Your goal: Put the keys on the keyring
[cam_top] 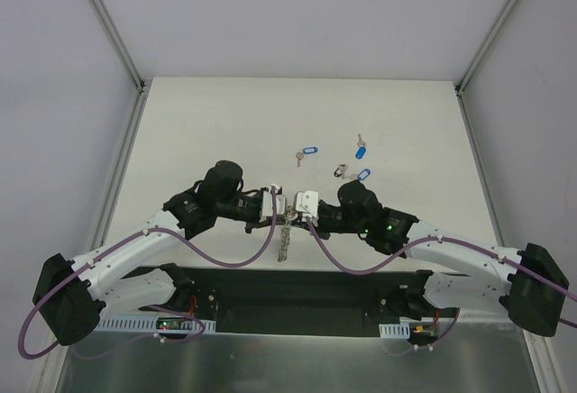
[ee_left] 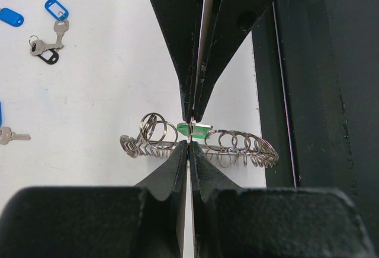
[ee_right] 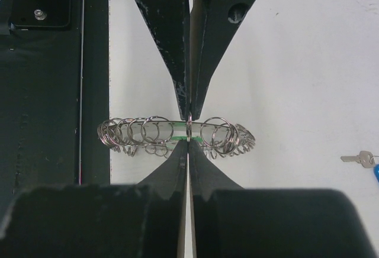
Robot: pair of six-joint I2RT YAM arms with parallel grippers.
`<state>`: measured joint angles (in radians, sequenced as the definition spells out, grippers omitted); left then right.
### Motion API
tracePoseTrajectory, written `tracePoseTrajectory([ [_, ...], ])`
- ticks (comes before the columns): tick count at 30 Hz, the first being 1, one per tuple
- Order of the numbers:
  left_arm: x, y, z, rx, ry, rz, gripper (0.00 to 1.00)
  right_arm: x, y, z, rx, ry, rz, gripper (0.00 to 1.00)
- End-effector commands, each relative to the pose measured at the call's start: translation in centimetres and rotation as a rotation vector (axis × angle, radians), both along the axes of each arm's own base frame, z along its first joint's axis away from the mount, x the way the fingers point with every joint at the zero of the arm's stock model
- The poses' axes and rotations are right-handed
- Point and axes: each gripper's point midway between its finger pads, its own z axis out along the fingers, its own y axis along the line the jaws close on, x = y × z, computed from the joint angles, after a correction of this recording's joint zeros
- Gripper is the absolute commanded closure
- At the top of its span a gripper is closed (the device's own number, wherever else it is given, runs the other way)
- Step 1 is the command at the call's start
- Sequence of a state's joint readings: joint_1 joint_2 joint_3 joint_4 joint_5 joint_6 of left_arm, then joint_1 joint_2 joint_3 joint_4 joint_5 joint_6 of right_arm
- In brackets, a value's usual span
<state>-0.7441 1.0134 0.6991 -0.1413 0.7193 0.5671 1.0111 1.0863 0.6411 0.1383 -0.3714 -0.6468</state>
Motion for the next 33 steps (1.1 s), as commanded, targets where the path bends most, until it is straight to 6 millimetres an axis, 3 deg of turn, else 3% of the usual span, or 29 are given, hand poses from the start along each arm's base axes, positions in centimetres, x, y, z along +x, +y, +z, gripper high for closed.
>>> tracePoseTrajectory([
  [1,0.7,-0.7,2.0,-0.056,-0.041,0.000,1.00,0.2,1.2,2.8,0.095,-0.036,0.018,0.99],
  [33,0.5,-1.1,1.9,-0.054,0.006,-0.013,1.00,0.3,1.5,4.2,0.167,-0.068,-0.012,0.99],
])
